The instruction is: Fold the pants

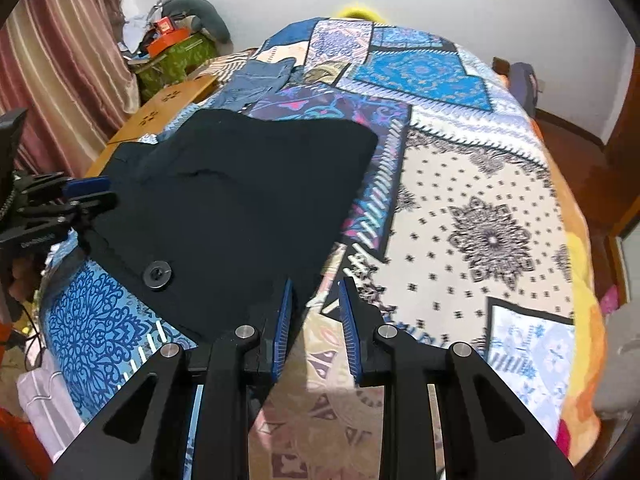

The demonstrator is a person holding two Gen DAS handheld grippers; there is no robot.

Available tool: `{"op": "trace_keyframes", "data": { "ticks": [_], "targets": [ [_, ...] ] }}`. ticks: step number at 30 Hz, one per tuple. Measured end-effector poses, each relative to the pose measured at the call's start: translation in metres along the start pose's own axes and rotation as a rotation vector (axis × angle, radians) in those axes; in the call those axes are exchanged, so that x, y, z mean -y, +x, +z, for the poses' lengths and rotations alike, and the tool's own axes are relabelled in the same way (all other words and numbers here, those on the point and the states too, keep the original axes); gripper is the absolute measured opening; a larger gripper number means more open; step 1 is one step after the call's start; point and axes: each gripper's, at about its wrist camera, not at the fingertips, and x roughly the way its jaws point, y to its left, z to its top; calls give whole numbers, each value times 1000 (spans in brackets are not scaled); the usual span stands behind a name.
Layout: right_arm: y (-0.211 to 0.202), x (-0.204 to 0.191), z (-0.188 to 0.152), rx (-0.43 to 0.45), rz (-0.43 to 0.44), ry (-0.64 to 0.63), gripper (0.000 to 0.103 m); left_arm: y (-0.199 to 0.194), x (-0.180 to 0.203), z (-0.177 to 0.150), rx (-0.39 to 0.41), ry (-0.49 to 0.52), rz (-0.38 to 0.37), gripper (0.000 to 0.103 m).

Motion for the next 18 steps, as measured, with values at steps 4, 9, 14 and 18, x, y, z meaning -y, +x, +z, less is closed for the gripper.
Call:
{"op": "trace_keyframes", "data": {
  "ticks": [4, 9, 14, 18],
  "targets": [
    [-12, -2, 10, 46, 2, 16, 32, -23, -46, -15, 58, -160, 11, 70],
    [-21, -23, 32, 122, 27, -20, 41, -47, -98, -35, 100, -309, 99, 81],
    [-18, -53, 54, 170, 50, -87, 47, -38, -140, -57, 25, -442, 72, 81],
    [-3, -68, 63, 167, 56, -122, 48, -17, -165, -82, -54, -577, -9, 81]
  ]
}}
